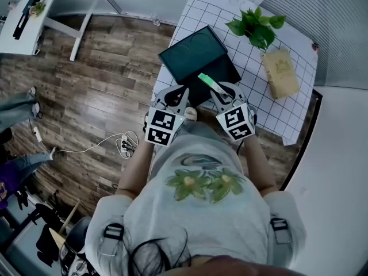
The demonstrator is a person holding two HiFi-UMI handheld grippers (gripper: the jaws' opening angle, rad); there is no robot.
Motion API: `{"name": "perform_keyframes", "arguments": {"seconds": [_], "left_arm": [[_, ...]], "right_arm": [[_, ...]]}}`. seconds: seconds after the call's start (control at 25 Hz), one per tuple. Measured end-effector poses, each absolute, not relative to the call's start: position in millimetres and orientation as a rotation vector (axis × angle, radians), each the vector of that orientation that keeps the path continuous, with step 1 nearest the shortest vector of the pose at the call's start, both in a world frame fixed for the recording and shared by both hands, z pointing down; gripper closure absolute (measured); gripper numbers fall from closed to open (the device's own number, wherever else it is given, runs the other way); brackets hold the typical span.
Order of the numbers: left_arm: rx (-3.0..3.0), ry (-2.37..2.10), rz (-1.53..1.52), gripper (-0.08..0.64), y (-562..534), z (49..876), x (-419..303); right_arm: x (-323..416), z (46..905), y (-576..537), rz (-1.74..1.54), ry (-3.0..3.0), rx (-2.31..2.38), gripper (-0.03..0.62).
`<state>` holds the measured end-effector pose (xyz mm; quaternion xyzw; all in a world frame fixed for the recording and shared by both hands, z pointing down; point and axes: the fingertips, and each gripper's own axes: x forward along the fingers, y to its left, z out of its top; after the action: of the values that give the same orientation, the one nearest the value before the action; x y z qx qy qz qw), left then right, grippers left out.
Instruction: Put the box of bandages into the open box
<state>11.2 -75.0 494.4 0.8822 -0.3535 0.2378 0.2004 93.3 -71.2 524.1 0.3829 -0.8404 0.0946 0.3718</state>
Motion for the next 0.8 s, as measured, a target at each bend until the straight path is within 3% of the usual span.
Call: {"name": "perform_keyframes", "arguments": {"seconds": [0.8], "left_arm": [[2.441,-1.006,0.665,0.552,-77,502,9]], "right_arm": [[90,547,-78,0.175,-2.130,0.864,0.500]]}}
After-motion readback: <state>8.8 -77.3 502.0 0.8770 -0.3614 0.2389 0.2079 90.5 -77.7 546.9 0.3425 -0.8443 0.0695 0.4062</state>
